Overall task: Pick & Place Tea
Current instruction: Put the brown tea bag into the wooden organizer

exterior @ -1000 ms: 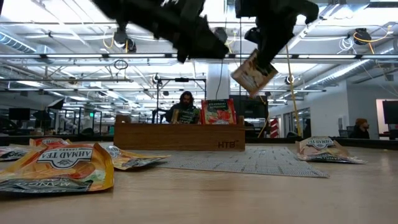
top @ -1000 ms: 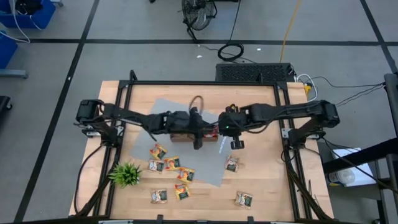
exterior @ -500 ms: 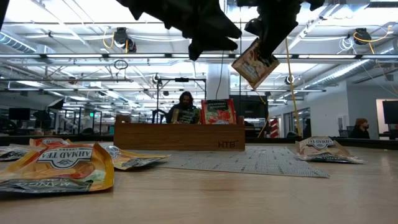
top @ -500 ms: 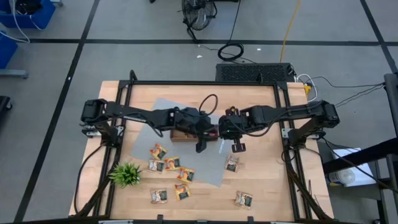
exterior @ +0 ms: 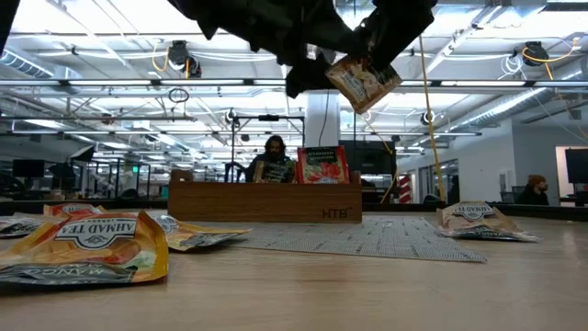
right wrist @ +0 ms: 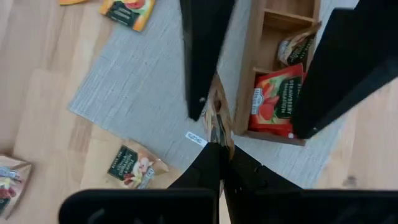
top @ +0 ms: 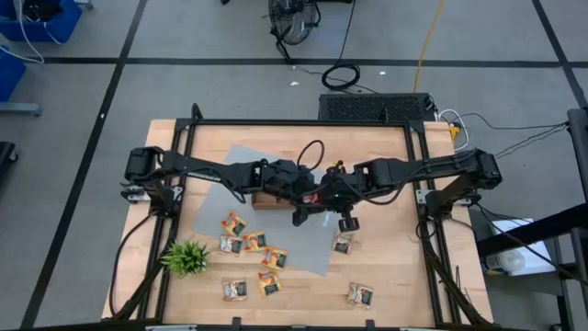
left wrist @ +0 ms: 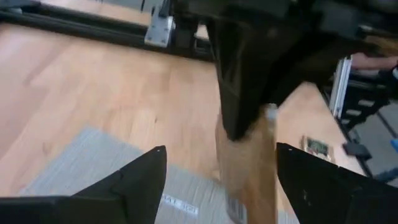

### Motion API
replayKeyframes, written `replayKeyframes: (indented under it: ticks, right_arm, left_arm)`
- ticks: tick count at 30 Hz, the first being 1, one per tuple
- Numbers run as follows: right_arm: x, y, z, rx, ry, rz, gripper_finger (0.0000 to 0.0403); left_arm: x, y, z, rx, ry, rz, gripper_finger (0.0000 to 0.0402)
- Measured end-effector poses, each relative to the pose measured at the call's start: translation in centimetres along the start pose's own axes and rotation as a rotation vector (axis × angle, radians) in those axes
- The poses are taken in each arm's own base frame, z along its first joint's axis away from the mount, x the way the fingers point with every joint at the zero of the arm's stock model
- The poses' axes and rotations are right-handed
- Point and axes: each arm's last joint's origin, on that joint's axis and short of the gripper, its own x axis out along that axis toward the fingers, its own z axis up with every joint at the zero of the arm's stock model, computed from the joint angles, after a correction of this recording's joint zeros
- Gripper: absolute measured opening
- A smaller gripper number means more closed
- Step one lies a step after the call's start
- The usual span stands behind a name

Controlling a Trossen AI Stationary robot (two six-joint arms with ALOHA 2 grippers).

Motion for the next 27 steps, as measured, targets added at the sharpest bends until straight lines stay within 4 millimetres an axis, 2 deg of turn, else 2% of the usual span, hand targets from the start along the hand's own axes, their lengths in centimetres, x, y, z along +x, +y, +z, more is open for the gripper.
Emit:
replayKeyframes:
  ticks: [5, 13, 18, 23, 27]
  right_arm:
    - [0.0, 0.0, 0.0, 0.002, -0.002, -0.001, 0.0]
    - [0.0, 0.0, 0.0, 0.001, 0.001, -0.004, 0.0]
    - [0.0, 0.0, 0.0, 0.001, 0.003, -0.006, 0.0]
    - [0.0, -0.1, 0.0, 0.013, -0.001, -0.015, 0.0]
    - [0.0, -0.1, -0.1, 0.043, 0.013, -0.03, 0.0006]
  left_arm:
    - [0.8, 0.4, -0.5, 0.002, 0.009, -0.008, 0.0275]
    - [0.6, 1.2, -0.2, 0.001, -0.013, 0.0, 0.0212]
    - [0.6, 1.4, 0.0, 0.0, -0.02, -0.013, 0.0141]
    - [0.5, 1.3, -0.1, 0.032, -0.01, -0.068, 0.0026]
    - [0.6, 1.1, -0.1, 0.061, -0.01, -0.063, 0.0006]
